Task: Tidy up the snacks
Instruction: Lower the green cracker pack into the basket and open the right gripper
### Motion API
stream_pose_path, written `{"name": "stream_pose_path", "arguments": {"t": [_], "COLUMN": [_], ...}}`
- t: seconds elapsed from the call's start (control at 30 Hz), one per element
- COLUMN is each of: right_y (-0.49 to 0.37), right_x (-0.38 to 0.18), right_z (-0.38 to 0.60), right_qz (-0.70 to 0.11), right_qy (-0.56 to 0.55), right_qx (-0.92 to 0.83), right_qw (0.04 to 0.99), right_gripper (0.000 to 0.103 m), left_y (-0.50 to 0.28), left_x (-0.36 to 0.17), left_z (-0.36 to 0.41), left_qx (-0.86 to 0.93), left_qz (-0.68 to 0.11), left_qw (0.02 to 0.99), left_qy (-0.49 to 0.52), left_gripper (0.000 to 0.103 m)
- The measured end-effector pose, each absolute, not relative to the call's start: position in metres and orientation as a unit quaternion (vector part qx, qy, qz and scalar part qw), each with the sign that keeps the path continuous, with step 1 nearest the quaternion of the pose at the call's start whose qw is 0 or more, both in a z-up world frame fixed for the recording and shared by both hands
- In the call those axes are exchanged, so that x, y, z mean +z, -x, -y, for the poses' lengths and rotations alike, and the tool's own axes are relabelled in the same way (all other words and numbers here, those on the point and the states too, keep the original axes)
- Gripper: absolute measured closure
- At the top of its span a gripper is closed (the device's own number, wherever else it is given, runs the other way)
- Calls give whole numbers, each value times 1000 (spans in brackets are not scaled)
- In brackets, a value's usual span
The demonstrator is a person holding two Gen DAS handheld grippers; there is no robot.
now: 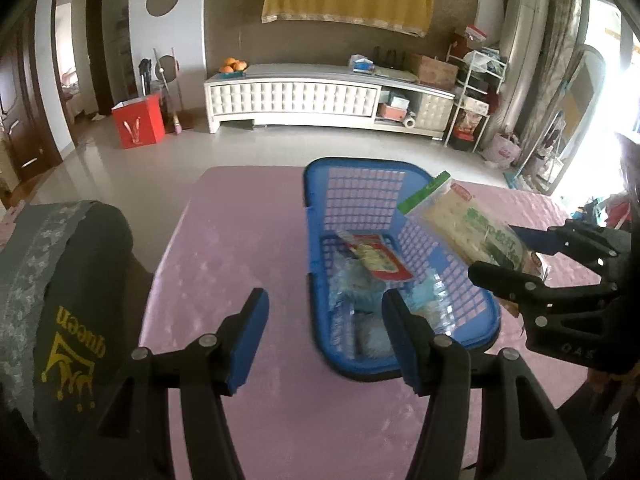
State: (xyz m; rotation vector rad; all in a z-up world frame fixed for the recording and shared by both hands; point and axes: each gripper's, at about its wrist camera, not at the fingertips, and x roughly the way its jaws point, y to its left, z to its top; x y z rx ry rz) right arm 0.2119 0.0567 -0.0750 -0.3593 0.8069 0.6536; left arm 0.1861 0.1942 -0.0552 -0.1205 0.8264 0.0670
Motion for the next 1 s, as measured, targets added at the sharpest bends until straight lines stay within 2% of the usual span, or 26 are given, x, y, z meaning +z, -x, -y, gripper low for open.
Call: {"name": "stream_pose_path", "arguments": {"t": [0.2, 0.37, 0.63, 0.8, 1.0], "right_y": [-216, -218, -232, -241, -227], "right_x": [-88, -108, -126, -132, -131], "right_z": [-81, -104, -115, -110, -105], "right_qz": [-394, -385, -374, -399, -411], "right_qy": [186, 268, 335, 327, 339], "right_qx": [325, 344, 399, 419, 414], "right_qw": [839, 813, 767, 747, 739], "right_gripper": [43, 43, 43, 43, 35], "left_y": [-182, -183, -193, -198, -196], "left_x": [-65, -73, -90, -97, -94], "left_z": [-206, -207, -205, -206, -194], "left_qx": [37, 37, 27, 17, 14], "left_qz": [-405, -412, -426, -435, -441], "left_qw": [911, 909, 902, 897, 895], "left_qy": [66, 60, 65, 75, 61], "left_gripper": [47, 47, 47, 47, 47]}}
